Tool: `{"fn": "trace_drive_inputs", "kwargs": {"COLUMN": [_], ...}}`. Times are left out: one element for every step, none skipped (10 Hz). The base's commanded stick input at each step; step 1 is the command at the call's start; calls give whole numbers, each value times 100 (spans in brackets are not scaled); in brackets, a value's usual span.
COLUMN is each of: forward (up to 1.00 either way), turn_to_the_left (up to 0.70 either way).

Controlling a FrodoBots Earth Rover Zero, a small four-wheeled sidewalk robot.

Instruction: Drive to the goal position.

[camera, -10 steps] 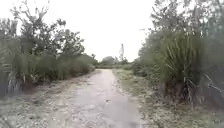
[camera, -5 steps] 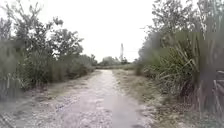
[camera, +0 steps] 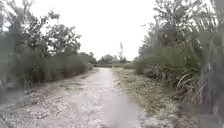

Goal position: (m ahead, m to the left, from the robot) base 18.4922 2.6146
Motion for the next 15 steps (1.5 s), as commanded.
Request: {"fn": "trace_drive_inputs", "kwargs": {"forward": [70, 70, 70, 70, 70, 70, 70, 70, 70, 70, 70, 70, 70, 70, 70], "turn_to_the_left": [0, 0, 0, 0, 0, 0, 0, 0, 0, 0, 0, 0, 0, 0, 0]}}
